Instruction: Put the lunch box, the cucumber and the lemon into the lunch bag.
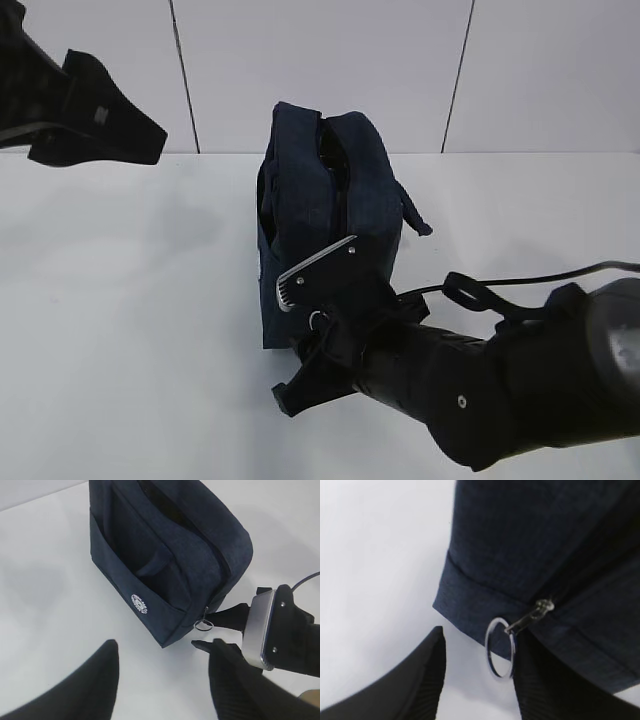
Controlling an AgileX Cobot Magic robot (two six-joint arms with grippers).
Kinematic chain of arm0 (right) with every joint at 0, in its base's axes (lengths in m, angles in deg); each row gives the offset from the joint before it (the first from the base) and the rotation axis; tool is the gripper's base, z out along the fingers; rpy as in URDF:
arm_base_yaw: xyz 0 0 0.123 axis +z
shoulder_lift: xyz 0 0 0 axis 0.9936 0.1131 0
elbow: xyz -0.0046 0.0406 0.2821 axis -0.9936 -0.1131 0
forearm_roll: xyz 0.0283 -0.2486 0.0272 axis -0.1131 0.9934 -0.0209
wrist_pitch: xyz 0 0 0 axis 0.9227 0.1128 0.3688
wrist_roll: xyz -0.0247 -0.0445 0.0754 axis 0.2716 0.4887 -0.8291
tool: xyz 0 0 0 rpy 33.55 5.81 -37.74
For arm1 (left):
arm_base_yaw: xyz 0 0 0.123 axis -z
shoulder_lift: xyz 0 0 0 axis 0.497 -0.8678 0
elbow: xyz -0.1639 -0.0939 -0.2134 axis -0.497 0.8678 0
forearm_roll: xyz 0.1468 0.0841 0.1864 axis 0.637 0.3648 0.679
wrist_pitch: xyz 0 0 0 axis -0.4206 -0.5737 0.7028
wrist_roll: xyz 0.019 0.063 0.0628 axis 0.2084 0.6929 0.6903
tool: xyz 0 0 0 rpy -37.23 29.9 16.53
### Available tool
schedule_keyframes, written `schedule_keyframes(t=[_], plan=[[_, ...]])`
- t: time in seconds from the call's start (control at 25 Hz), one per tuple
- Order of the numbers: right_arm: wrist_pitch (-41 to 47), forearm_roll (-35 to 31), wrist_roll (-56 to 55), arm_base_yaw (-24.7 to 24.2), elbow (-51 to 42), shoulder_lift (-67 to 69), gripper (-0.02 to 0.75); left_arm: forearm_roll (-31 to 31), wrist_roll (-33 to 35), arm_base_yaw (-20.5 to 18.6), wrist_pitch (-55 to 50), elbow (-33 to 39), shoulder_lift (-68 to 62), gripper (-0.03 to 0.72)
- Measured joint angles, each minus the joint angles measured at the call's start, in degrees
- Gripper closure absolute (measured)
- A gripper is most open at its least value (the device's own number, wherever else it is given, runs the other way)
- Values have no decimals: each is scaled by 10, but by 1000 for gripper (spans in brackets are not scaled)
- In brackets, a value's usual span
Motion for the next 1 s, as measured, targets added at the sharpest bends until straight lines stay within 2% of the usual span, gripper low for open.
schedule_keyframes(t=[0.52,0.68,0.84,0.96,1.0], plan=[[-31,-1,-29,0,3,25,381,0,0,0,0,0,0,284],[-35,-2,-30,0,3,25,417,0,0,0,0,0,0,284],[-39,-8,-31,0,3,25,535,0,0,0,0,0,0,285],[-40,-15,-33,0,3,25,688,0,0,0,0,0,0,285],[-40,-18,-33,0,3,25,718,0,0,0,0,0,0,285]])
